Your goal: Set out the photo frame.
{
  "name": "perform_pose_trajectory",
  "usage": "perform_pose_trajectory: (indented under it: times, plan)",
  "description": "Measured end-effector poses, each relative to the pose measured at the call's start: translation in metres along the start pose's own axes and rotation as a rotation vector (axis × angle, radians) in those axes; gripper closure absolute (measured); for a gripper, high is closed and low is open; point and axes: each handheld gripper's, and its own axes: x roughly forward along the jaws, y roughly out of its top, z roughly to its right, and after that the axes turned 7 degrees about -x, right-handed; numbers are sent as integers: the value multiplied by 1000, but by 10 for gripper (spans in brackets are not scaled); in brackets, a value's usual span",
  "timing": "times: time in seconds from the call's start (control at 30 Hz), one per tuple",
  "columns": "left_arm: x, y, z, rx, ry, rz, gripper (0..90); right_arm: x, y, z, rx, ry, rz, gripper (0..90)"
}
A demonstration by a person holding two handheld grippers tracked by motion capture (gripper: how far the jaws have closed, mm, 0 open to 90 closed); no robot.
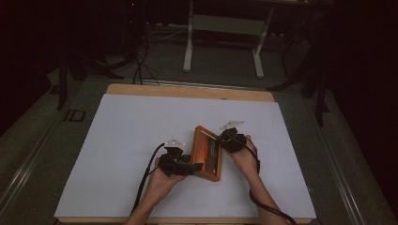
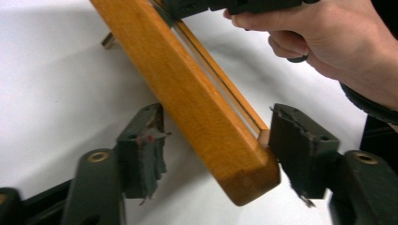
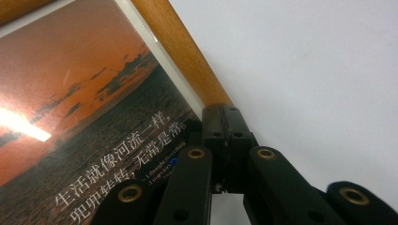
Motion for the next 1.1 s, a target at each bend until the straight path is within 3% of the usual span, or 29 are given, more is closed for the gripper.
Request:
perform_pose_trajectory:
  times: [0.53,0.63,0.77,1.1]
  plan:
    - [3,2,2,-54,-23,-3,497,-8,-4,4,-26,4,-9,842]
    - [4,2,4,-61,-32,-1,530,-15,-9,7,-30,1,-6,821]
    - [5,4,10,-35,-26,3,562,-27,-15,8,-46,-2,4,790]
    - [8,5,21,-2,-5,26,598,-75,-19,8,-73,-5,84,659]
